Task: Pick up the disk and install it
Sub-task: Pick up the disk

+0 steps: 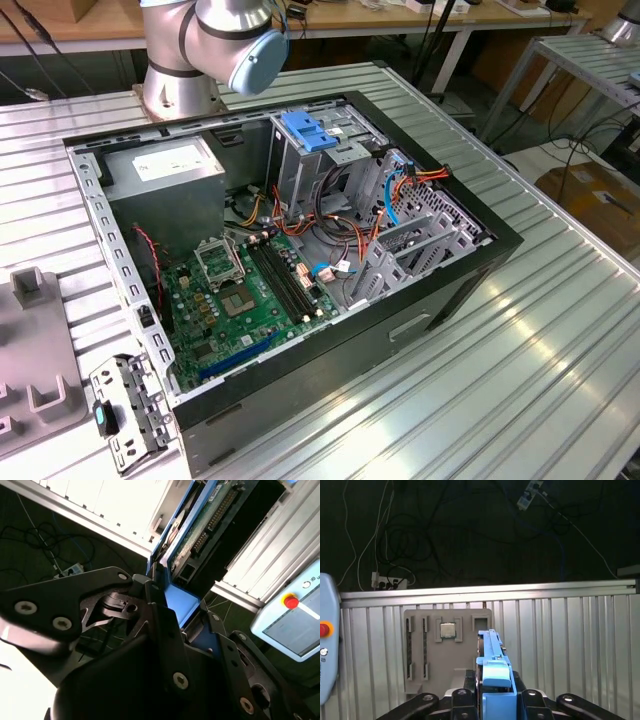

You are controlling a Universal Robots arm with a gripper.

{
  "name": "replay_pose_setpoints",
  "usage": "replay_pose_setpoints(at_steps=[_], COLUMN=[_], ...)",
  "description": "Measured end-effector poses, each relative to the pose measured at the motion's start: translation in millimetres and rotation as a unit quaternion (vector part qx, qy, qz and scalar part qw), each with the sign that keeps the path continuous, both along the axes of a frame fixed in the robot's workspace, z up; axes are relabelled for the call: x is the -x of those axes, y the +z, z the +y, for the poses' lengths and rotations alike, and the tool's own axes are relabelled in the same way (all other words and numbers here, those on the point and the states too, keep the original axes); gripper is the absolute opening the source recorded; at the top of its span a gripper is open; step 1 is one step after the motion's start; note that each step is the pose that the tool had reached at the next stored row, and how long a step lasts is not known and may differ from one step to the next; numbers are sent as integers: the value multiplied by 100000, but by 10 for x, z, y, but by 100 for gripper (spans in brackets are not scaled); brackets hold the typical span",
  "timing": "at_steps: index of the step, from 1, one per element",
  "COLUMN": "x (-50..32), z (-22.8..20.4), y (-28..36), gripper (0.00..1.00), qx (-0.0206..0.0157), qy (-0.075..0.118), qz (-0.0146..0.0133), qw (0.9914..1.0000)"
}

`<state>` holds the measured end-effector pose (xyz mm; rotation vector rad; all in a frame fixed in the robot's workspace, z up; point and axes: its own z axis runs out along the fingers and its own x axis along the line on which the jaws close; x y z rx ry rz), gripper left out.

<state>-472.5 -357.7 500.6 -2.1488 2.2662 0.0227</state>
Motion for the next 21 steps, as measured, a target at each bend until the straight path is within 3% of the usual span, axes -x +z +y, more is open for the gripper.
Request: replay_pose_setpoints(at_steps=[6,14,21], x=[0,-2,-54], z=[0,0,0], y=[104,107,108], gripper=[37,37,37], qx=[-133,-144,-140], qy=[-1,0,2], qz=[-4,-11,-1], qw=[100000,100000,100000])
